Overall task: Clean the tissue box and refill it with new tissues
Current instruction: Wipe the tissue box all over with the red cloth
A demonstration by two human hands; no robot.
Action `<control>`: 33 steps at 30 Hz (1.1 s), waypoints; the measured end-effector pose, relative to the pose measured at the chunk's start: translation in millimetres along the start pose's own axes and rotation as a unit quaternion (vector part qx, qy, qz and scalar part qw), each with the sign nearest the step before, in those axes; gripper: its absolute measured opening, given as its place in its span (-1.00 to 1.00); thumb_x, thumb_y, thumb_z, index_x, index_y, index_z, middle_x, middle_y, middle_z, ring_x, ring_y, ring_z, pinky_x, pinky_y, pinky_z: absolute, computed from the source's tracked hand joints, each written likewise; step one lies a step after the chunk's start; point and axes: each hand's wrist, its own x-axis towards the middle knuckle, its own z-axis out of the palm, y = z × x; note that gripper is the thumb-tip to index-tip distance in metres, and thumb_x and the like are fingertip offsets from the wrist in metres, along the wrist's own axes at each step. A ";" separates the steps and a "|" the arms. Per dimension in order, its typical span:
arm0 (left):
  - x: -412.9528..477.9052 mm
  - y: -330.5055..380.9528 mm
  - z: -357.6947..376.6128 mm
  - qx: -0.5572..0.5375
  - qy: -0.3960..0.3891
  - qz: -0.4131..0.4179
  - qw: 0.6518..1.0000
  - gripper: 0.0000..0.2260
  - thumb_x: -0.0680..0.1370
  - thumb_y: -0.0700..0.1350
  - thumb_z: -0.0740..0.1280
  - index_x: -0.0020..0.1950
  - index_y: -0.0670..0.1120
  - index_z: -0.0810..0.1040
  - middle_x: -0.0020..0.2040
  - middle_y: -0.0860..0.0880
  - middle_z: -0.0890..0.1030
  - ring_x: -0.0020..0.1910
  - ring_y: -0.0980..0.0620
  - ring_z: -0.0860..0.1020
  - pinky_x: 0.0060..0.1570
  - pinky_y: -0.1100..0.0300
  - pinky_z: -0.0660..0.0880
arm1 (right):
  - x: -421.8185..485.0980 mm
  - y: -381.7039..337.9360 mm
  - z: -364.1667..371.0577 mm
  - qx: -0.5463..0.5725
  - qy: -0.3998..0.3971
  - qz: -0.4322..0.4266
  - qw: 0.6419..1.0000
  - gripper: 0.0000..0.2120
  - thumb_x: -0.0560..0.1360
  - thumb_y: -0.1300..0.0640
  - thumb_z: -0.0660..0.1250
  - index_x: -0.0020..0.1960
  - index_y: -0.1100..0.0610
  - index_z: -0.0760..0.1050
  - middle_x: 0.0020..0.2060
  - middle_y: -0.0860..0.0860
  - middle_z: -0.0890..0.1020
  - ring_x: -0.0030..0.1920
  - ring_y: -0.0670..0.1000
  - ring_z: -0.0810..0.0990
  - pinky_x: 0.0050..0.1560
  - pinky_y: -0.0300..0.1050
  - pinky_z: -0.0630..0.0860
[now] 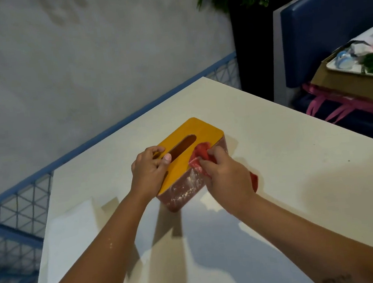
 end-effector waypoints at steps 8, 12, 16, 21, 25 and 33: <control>-0.7 -2.1 -2.6 -0.012 -0.011 0.013 1.000 -0.69 0.58 0.12 0.13 0.23 0.01 0.42 0.24 -0.06 0.47 0.25 -0.09 0.39 0.30 -0.11 0.31 | -6.4 -19.4 -1.8 -0.086 0.000 -0.036 0.996 -0.76 0.46 0.06 0.25 -0.06 0.08 0.68 -0.11 0.09 0.64 -0.31 0.12 0.62 -0.47 -0.15 0.49; -2.1 -2.7 -4.6 -0.007 -0.019 0.025 0.999 -0.67 0.58 0.13 0.12 0.24 -0.01 0.41 0.26 -0.08 0.46 0.26 -0.09 0.36 0.31 -0.08 0.26 | 10.7 -1.7 -12.4 -0.073 0.015 0.142 0.987 -0.75 0.57 0.02 0.24 0.17 0.02 0.58 0.04 0.02 0.53 -0.11 0.10 0.58 -0.20 -0.17 0.42; 0.0 -4.3 -2.9 0.003 -0.017 0.032 0.999 -0.63 0.57 0.16 0.12 0.25 -0.02 0.40 0.28 -0.08 0.46 0.27 -0.09 0.37 0.29 -0.04 0.23 | 7.8 -19.2 -7.3 -0.076 0.018 0.158 0.984 -0.72 0.56 0.07 0.25 0.24 0.06 0.55 0.12 0.03 0.48 -0.04 0.11 0.54 -0.17 -0.23 0.34; 0.9 -5.6 -2.8 0.011 -0.021 0.043 0.999 -0.61 0.57 0.17 0.11 0.27 -0.04 0.39 0.29 -0.09 0.45 0.30 -0.11 0.35 0.31 -0.05 0.21 | -24.1 -65.2 19.0 -0.046 0.024 0.120 0.991 -0.77 0.44 0.16 0.40 0.10 0.07 0.64 0.00 0.07 0.56 -0.15 0.15 0.60 -0.26 -0.24 0.40; 0.2 -4.6 -4.5 0.013 -0.024 0.048 0.998 -0.63 0.57 0.14 0.15 0.24 -0.06 0.42 0.28 -0.09 0.46 0.30 -0.11 0.35 0.30 -0.05 0.20 | -34.2 -82.0 22.0 -0.005 0.019 0.075 0.997 -0.82 0.40 0.16 0.40 -0.01 0.10 0.67 -0.13 0.06 0.58 -0.29 0.10 0.59 -0.38 -0.25 0.38; -1.2 -2.2 -5.0 0.036 -0.018 0.057 0.998 -0.69 0.55 0.09 0.23 0.16 -0.07 0.50 0.32 -0.06 0.43 0.32 -0.12 0.35 0.31 -0.08 0.21 | -15.2 -34.8 -20.5 0.282 0.019 0.318 0.905 -0.88 0.45 0.20 0.33 -0.23 0.12 0.61 -0.24 0.02 0.58 -0.26 -0.03 0.51 -0.20 -0.15 0.42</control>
